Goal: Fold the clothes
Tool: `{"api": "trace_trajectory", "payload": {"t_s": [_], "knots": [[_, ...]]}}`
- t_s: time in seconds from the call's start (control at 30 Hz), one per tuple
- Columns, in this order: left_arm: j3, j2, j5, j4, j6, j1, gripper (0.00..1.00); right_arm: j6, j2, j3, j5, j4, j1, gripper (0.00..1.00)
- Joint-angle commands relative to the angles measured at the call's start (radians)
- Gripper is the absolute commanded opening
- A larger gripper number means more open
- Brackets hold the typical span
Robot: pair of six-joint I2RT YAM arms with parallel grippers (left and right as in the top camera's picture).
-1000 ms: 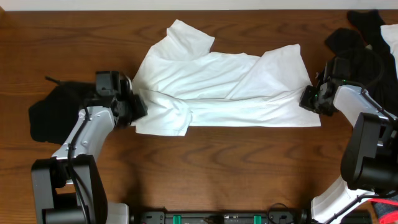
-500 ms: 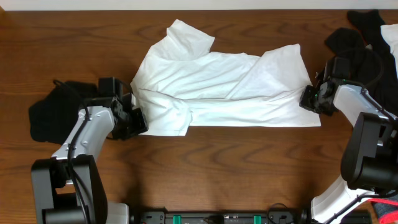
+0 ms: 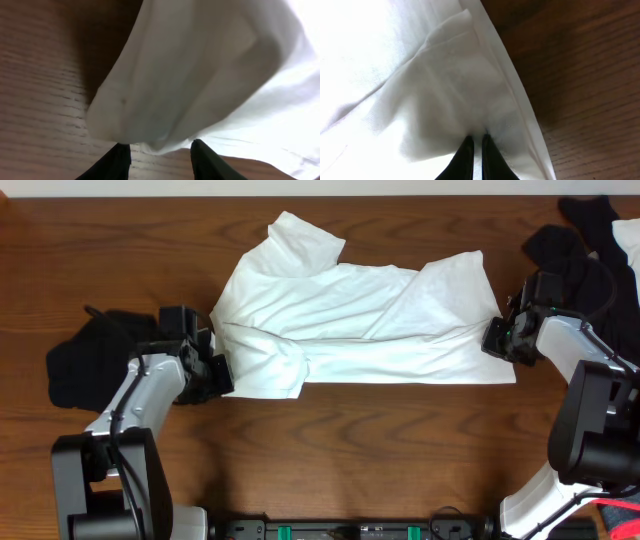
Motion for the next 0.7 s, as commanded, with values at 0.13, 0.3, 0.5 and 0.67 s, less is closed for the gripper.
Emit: {"api": "trace_trajectory", "payload": {"t_s": [0.13,0.3,0.5,0.67], "knots": [[-0.018,0.01,0.037,0.028,0.02,-0.002,0.41,-0.007,0.113,-0.073,-0.016,-0.031,0.013,0.07],[-0.018,0.013,0.045,0.032,0.021,-0.002,0.24,-0.007,0.113,-0.073,-0.016,-0.032,0.013,0.07],[-0.018,0.013,0.064,0.028,0.02,-0.002,0.09,-0.007,0.113,-0.073,-0.016,-0.034,0.013,0.07],[-0.011,0.012,0.227,0.03,0.021,-0.001,0.06,-0.007,0.113,-0.073,-0.016,-0.034,0.013,0.07]]}}
